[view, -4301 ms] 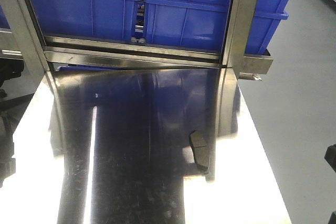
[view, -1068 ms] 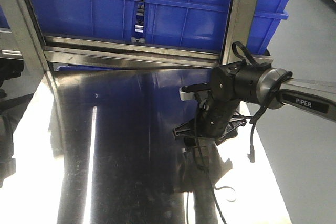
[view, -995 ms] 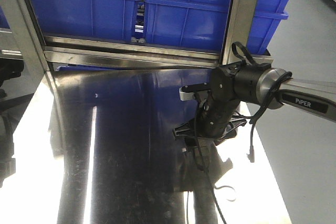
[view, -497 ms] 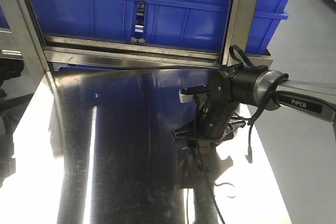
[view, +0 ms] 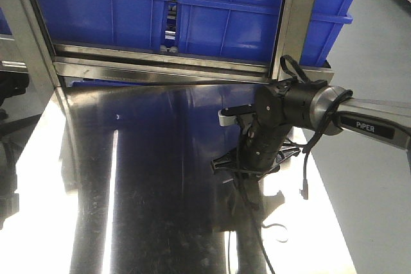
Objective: Move and align brake pads A on conveyor
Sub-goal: 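Close the right gripper on the brake pad and lift it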
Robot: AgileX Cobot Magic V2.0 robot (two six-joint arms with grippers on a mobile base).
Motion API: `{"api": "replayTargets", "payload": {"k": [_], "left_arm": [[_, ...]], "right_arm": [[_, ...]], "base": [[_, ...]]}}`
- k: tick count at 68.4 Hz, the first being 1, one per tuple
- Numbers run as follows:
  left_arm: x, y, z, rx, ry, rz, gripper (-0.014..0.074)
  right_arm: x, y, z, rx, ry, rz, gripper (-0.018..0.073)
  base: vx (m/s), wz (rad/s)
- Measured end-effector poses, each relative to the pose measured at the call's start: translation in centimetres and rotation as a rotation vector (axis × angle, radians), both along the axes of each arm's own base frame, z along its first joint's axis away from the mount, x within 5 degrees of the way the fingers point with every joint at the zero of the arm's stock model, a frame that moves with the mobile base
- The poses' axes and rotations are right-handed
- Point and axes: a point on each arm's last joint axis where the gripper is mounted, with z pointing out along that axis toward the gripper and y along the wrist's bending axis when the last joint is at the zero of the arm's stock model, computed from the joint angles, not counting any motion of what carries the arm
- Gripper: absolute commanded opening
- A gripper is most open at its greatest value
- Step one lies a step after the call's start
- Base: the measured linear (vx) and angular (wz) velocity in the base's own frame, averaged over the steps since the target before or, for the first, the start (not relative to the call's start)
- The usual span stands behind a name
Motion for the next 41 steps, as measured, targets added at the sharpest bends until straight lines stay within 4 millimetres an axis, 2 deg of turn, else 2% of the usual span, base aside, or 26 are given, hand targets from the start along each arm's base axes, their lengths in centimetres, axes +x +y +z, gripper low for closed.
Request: {"api": "replayTargets", "payload": {"k": [8,17,23,29,41], "left_arm": [[0.0,0.0,0.0,0.000,0.000,0.000,0.0004],[0.0,0.0,0.0,0.000,0.001,0.000,0.0004],[0.0,0.0,0.0,0.000,0.001,0.000,0.0004],[0.0,0.0,0.0,0.000,0.001,0.000,0.0004],[0.0,0.0,0.0,0.000,0.001,0.000,0.0004]], "right_arm": [[0.0,0.0,0.0,-0.004,-0.002,0.024,-0.0011],[-0.1,-0.1,0.6,0.005,-0.027,0.031,-0.0009],[-0.7,-0.3,1.7,0.031,-0.083,0.032,-0.0008],[-1.7,-0.8,3.1,0.054,-0.134,0.032,-0.0007],[-5.4,-2.6,6.0,0.088,-0.210,0.032,-0.0007]], "base": [[0.00,0.00],[0.00,0.00],[0.00,0.00],[0.00,0.00],[0.00,0.00]]}}
